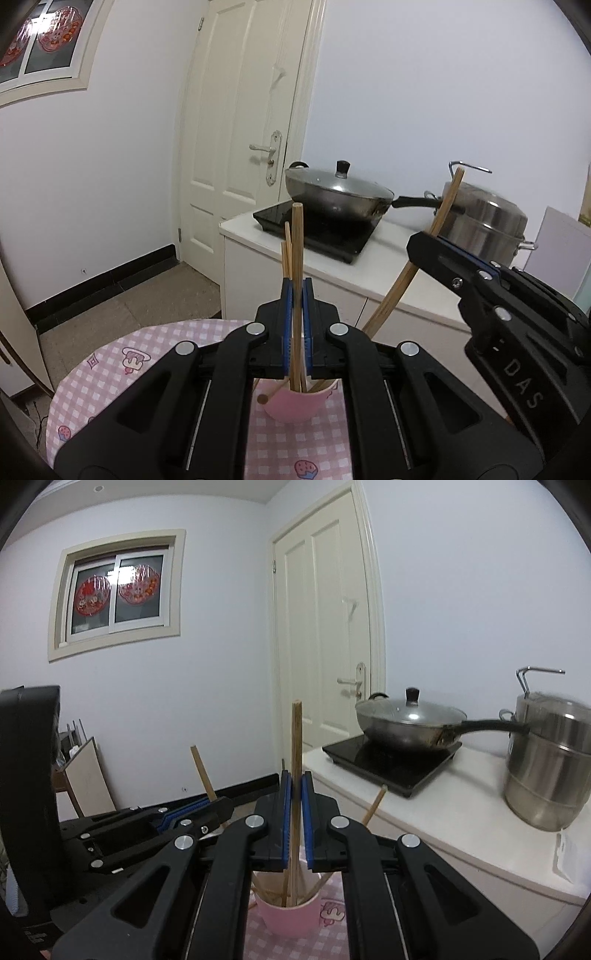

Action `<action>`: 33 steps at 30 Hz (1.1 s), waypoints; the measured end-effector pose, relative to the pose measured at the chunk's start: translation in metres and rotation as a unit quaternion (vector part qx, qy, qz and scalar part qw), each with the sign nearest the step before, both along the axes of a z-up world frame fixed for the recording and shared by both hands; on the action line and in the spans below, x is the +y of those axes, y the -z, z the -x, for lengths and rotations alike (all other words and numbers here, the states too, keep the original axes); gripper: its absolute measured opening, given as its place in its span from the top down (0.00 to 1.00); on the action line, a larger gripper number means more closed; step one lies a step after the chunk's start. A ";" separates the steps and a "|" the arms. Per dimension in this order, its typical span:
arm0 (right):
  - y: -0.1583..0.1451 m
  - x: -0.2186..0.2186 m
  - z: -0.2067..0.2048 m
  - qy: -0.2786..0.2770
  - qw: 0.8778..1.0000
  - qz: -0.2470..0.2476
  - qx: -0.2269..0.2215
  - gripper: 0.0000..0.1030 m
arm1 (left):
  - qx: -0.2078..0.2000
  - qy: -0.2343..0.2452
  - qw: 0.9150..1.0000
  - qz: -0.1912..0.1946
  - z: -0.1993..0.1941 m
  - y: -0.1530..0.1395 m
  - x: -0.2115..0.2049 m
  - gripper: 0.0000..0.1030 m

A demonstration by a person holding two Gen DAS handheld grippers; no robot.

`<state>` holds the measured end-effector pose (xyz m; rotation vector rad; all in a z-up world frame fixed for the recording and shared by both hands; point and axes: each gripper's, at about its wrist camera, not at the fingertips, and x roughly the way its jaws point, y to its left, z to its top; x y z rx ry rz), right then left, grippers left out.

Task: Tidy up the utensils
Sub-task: 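Carry both upright chopsticks over the pink cup and lower them in, then open the right tool while the left tool opens, releasing chopsticks into the cup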

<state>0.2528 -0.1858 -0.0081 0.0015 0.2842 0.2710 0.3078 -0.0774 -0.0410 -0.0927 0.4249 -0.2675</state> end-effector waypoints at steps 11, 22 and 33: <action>0.026 0.002 -0.002 -0.002 0.999 0.009 0.035 0.96 | 0.038 0.015 0.999 -0.020 -0.010 0.016 0.001 0.94; 0.040 0.003 -0.007 0.001 0.998 0.016 0.058 0.95 | 0.074 0.026 0.997 -0.023 -0.012 0.022 0.003 0.94; 0.026 0.000 0.010 0.004 0.999 0.009 0.053 0.84 | 0.076 0.028 0.996 -0.020 0.006 0.008 0.009 0.94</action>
